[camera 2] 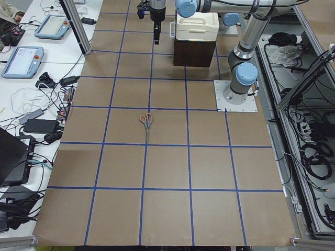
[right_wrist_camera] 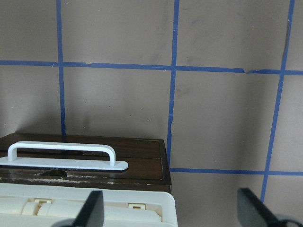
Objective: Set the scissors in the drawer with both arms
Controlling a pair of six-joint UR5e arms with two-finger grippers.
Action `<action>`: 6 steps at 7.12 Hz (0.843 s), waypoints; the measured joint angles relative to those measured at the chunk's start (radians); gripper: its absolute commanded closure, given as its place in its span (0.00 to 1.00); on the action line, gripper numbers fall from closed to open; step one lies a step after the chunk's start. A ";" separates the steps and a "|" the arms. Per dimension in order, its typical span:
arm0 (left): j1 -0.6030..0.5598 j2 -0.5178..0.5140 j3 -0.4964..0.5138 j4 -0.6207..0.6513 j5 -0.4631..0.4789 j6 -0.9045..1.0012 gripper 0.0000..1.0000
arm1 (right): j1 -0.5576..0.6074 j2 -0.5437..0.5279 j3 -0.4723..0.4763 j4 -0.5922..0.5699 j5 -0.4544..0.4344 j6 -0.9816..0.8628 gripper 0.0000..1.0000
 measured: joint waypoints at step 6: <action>0.071 -0.057 -0.013 0.027 0.039 0.536 0.03 | 0.005 0.167 -0.008 -0.056 0.093 -0.450 0.00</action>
